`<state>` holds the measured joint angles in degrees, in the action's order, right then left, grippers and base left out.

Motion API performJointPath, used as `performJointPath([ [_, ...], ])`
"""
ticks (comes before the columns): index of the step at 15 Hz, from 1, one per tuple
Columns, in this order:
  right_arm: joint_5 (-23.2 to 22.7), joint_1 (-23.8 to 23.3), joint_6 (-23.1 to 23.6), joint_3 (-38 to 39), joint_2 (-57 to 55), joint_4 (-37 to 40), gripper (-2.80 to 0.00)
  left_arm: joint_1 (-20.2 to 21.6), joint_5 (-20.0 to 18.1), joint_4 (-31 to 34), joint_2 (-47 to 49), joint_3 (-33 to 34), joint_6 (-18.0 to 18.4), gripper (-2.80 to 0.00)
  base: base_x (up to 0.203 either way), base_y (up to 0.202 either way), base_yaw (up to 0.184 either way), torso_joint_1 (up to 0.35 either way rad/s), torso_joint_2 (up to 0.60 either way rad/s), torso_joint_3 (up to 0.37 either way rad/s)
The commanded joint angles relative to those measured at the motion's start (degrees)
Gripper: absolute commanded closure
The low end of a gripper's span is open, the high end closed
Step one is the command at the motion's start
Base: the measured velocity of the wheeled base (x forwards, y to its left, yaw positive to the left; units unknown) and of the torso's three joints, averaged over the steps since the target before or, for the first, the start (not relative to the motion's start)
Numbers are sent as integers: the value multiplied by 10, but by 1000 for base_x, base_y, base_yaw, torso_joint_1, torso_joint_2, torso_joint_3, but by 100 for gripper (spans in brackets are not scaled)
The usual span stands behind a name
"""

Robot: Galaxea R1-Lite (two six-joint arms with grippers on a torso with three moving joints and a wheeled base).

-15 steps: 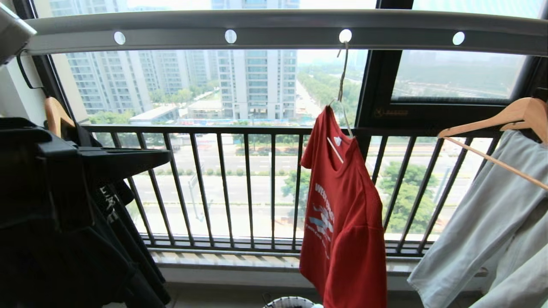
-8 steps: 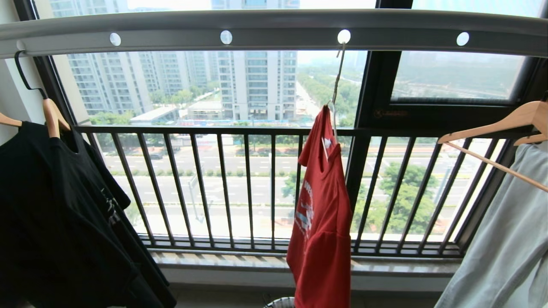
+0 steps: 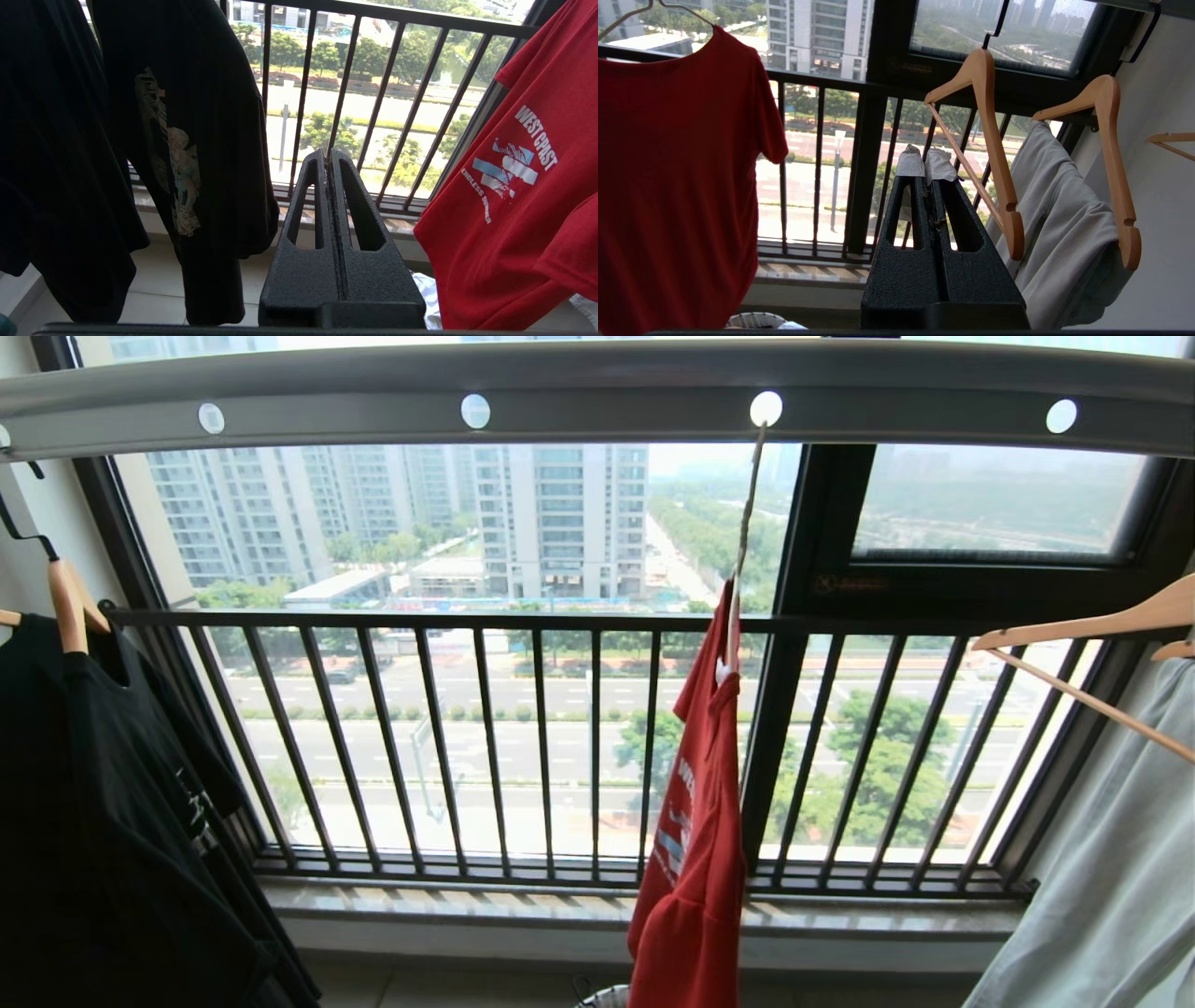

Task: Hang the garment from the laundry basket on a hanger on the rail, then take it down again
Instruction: Take the clothes off the clothes rack

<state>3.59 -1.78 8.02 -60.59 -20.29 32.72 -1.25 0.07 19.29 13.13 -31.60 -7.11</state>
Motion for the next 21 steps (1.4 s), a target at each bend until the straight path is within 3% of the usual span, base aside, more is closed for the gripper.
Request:
performJointPath([
  [1, -5, 0, 1, 40, 27, 1, 0, 6, 2, 1, -75, 39, 0, 0, 0, 0, 0, 0, 0, 0],
  [4, -35, 3, 0, 129, 92, -4, 0, 7, 7, -3, -132, 74, 4, 0, 0, 0, 0, 0, 0, 0],
  [7, -93, 16, -41, 238, 129, -35, 0, 7, 24, -5, -131, 104, 22, 0, 0, 0, 0, 0, 0, 0],
  [9, -106, 18, -48, 330, 149, -116, 0, 7, 29, -12, -132, 154, 33, 0, 0, 0, 0, 0, 0, 0],
  [11, -113, 18, -49, 413, 167, -211, 0, 7, 52, -80, -131, 234, 42, 0, 0, 0, 0, 0, 0, 0],
  [13, -115, 19, -32, 483, 197, -254, 0, 7, 63, -209, -131, 296, 66, 0, 0, 0, 0, 0, 0, 0],
  [14, -111, 19, -22, 513, 200, -276, 0, 7, 63, -222, -131, 303, 93, 0, 0, 0, 0, 0, 0, 0],
  [16, -101, 19, -5, 583, 202, -347, 0, 7, 45, -224, -132, 308, 132, 0, 0, 0, 0, 0, 0, 0],
  [18, -80, 19, 16, 608, 203, -358, 0, 7, 12, -204, -131, 316, 127, 0, 0, 0, 0, 0, 0, 0],
  [21, -74, 19, 10, 605, 203, -317, 0, 7, 9, -186, -131, 314, 111, 0, 0, 0, 0, 0, 0, 0],
])
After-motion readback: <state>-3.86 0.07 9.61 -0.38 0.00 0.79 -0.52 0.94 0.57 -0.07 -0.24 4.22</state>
